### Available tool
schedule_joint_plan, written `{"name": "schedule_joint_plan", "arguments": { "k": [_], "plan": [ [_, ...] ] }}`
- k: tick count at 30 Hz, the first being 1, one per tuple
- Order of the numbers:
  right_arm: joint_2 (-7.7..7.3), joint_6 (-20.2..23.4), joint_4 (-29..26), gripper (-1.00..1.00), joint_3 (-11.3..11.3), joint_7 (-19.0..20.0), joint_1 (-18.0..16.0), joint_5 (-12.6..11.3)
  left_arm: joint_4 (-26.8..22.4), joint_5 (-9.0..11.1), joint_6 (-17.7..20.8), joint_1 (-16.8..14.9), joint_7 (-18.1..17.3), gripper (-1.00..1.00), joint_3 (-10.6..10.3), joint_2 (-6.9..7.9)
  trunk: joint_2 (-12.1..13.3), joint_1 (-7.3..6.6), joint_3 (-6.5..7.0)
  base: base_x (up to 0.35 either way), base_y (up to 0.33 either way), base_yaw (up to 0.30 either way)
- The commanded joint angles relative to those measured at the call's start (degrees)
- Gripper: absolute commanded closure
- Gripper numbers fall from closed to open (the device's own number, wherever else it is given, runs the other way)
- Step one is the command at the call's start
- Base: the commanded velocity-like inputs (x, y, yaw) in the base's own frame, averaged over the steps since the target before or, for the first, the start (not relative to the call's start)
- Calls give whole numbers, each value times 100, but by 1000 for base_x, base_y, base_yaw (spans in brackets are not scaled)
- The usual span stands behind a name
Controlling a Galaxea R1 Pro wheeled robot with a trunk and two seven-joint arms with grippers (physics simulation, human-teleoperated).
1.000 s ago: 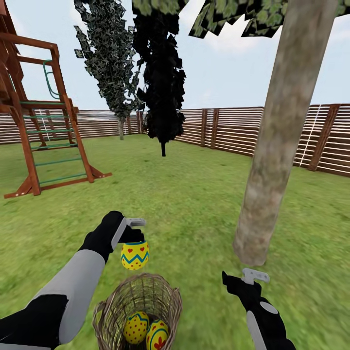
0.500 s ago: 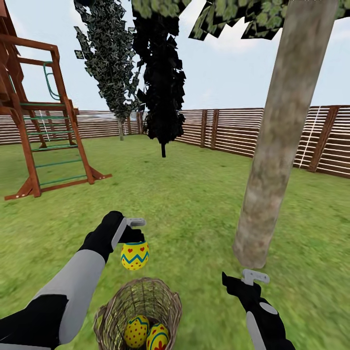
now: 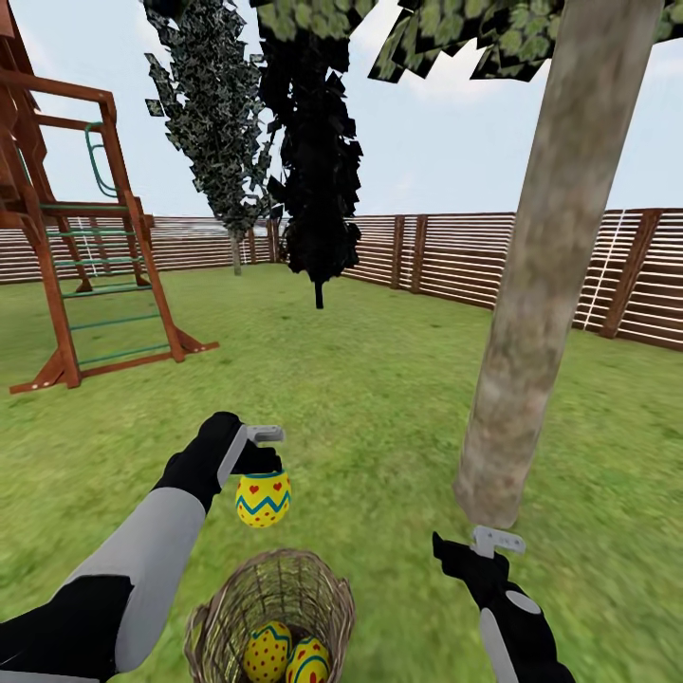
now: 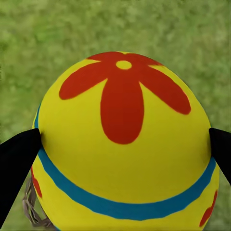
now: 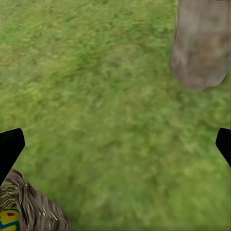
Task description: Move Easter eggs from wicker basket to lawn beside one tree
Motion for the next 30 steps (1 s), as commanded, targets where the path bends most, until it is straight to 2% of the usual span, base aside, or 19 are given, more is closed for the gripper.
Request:
{"name": "schedule_joint_plan", "arguments": {
  "k": [1,30],
  "plan": [
    [2,19,-3,-100,3,-37,-3,-61,-5,-6,23,-3,-5,100,16,-3,38,-23,12,0,0,0],
    [2,12,90,-100,27,-37,-6,-61,-5,-6,23,-2,-5,100,14,-3,1201,-660,533,0,0,0]
  ]
}}
